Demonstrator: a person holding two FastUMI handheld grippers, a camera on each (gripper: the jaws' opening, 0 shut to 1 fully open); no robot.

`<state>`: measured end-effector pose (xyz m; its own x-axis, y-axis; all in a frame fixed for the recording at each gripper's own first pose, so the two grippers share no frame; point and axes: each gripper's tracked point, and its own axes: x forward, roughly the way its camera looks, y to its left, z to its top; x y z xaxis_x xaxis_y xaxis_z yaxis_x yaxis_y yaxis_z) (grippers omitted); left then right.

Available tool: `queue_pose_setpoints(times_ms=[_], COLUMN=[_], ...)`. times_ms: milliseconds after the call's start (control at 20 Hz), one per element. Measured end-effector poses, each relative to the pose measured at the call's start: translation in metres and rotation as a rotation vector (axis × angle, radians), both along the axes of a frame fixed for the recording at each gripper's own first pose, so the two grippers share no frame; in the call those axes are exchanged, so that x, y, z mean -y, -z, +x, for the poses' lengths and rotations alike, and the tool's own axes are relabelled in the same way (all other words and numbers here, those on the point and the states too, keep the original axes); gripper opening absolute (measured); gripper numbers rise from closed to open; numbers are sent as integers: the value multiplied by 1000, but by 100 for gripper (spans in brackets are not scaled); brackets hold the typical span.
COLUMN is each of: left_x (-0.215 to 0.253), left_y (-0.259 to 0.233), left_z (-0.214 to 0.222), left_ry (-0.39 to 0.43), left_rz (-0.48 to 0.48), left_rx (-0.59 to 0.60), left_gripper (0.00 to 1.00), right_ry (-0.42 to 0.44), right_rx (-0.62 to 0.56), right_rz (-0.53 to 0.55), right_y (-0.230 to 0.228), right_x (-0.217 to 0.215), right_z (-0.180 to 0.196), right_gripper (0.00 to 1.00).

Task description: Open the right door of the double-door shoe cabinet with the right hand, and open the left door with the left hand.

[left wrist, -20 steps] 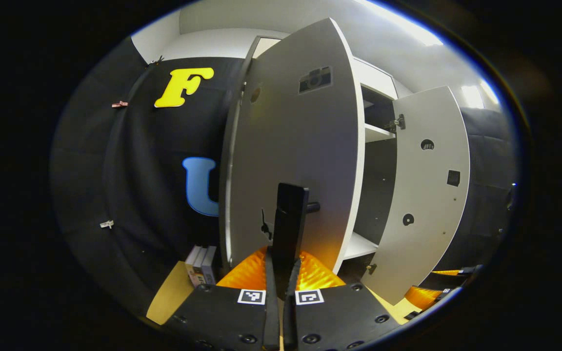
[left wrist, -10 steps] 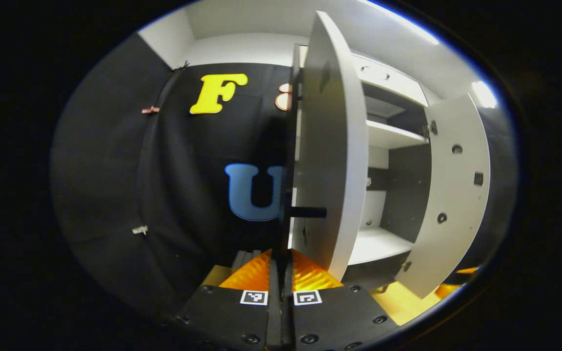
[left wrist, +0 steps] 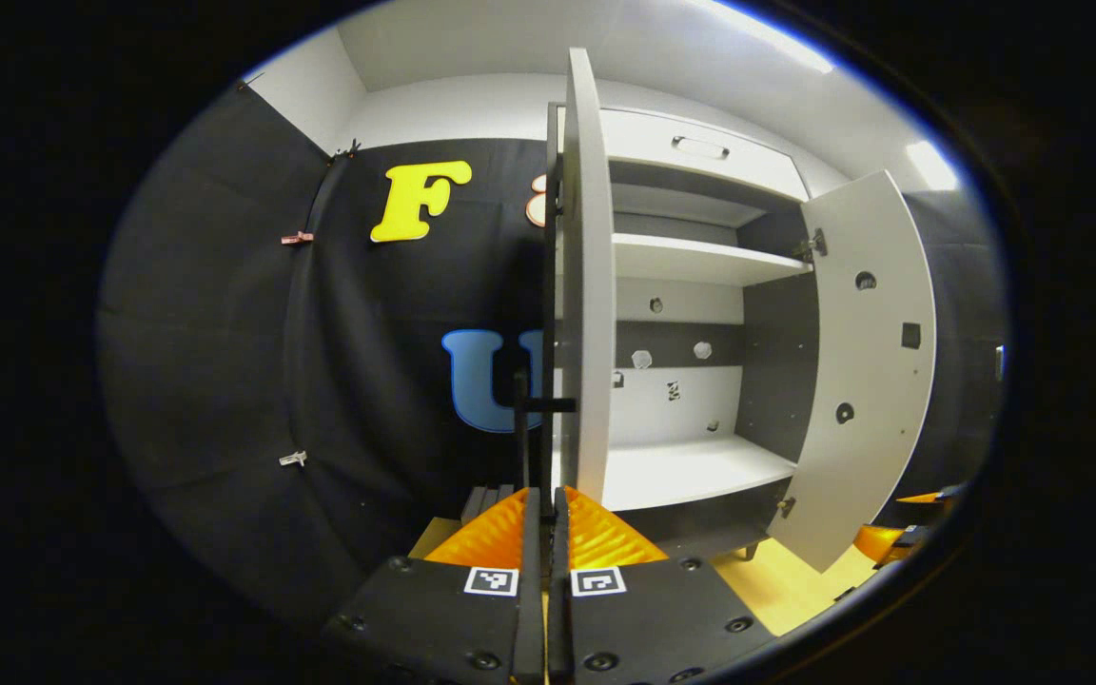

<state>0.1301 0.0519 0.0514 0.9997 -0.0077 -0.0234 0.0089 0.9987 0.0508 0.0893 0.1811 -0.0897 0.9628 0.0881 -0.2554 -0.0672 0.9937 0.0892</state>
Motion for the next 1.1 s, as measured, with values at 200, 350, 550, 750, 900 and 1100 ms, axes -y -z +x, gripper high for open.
queue_pose_setpoints(times_ms=[200, 350, 550, 750, 900, 1100], left_x=[42, 69, 106, 140, 140, 126], left_y=[6, 25, 36, 39, 36, 31], left_z=[-29, -42, -64, -81, -86, -88], left_ry=[5, -36, -94, -85, -83, -72], left_rz=[-55, -24, 7, -71, -32, 8], left_rx=[5, -45, -59, -40, -23, 0], left_gripper=[18, 45, 95, 96, 96, 96], right_ry=[-74, -123, -159, -156, -129, -80], right_rx=[40, 55, 97, 111, 111, 110], right_rz=[27, 36, 78, 107, 121, 132], right_y=[-25, -40, -62, -69, -69, -71], right_x=[9, 27, 55, 80, 91, 83], right_z=[-2, -8, -18, -25, -30, -36], right_gripper=[99, 99, 98, 98, 98, 98])
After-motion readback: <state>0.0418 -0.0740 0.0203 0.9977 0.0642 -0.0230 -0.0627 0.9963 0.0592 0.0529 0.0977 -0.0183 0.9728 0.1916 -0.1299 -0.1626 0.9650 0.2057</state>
